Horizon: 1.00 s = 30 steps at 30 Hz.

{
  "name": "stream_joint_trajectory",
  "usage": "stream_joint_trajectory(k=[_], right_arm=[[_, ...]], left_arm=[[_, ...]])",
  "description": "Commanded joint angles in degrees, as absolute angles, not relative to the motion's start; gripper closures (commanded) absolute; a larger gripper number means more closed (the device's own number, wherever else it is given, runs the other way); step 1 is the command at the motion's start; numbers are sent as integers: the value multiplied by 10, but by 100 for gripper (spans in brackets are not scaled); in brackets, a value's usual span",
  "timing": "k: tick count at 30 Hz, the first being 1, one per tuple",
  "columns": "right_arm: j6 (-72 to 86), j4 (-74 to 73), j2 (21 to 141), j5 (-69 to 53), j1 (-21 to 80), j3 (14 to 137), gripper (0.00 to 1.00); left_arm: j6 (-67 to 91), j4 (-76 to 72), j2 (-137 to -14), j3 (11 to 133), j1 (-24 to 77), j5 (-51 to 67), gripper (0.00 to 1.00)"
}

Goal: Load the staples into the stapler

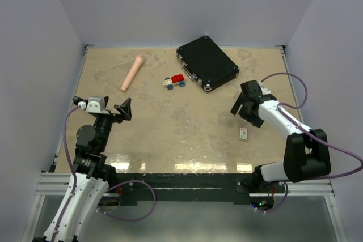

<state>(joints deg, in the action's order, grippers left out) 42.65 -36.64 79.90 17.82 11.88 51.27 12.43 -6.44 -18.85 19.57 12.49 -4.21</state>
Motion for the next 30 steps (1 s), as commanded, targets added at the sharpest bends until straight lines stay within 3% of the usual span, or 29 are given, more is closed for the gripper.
stream_joint_trajectory(k=[1, 11, 17, 23, 24, 30], right_arm=[[467, -364, 788, 150, 120, 478, 6], [460, -319, 801, 121, 120, 423, 20], [435, -285, 808, 75, 131, 401, 34], [435, -275, 864, 94, 240, 440, 51], [432, -272, 876, 95, 265, 459, 58], [375, -272, 991, 105, 380, 572, 64]], left_arm=[[113, -98, -195, 192, 131, -50, 0], [112, -96, -209, 194, 134, -46, 0], [112, -97, -217, 195, 134, -40, 0], [112, -96, -224, 195, 135, -35, 0], [113, -96, -223, 197, 134, -35, 0], [113, -98, -228, 197, 134, -26, 0]])
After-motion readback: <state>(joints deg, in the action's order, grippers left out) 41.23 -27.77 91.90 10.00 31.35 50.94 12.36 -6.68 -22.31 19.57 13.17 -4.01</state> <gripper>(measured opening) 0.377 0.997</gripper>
